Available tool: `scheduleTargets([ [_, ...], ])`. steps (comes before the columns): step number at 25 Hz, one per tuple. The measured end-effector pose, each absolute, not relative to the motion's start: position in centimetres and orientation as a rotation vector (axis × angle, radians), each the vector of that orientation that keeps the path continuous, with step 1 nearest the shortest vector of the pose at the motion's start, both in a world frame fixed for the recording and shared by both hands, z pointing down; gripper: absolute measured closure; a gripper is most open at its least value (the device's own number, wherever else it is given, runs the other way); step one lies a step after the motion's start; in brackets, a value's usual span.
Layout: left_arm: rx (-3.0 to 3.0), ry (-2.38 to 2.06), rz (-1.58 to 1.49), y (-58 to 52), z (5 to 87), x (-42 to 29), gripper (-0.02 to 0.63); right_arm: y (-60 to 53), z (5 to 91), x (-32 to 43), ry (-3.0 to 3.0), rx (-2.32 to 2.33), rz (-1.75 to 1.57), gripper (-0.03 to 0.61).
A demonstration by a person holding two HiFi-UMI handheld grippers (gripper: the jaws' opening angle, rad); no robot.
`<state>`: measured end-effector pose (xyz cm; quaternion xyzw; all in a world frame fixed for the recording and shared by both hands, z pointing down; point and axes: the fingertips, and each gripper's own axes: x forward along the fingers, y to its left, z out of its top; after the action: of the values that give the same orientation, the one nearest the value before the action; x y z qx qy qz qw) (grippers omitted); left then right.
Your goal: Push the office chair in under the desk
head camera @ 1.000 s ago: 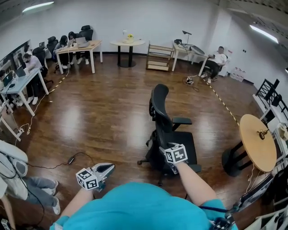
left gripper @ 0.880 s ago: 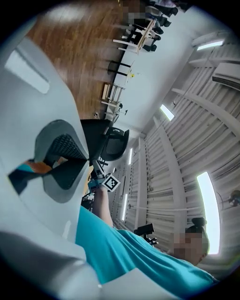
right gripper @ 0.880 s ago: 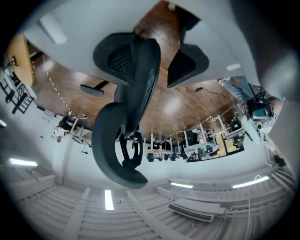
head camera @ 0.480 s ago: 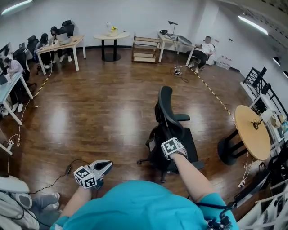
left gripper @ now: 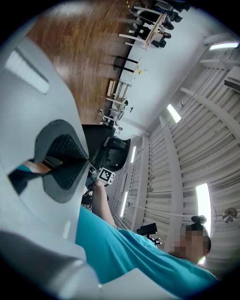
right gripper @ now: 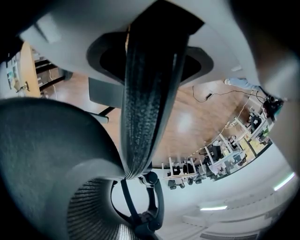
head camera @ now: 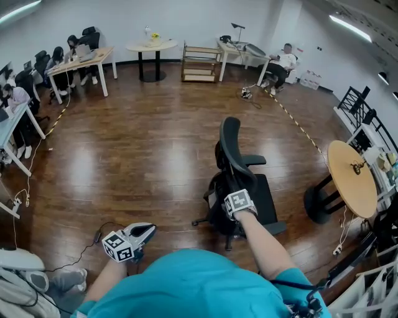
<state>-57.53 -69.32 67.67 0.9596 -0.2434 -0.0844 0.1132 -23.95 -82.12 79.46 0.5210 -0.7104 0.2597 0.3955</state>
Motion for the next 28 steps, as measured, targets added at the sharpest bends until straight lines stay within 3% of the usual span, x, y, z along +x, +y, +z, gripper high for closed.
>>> scheduleTargets([
  [18, 2.82, -0.705, -0.265, -70.9, 69.4, -58.9, 0.614, -82.1, 80.6, -19.6, -1.813, 1.304, 0.674, 0.293],
  [28, 2.839, -0.686, -0.207, -71.1, 69.0, -53.9, 0.614, -82.1, 80.1, -11.6, -1.837, 1.248, 0.627, 0.301],
])
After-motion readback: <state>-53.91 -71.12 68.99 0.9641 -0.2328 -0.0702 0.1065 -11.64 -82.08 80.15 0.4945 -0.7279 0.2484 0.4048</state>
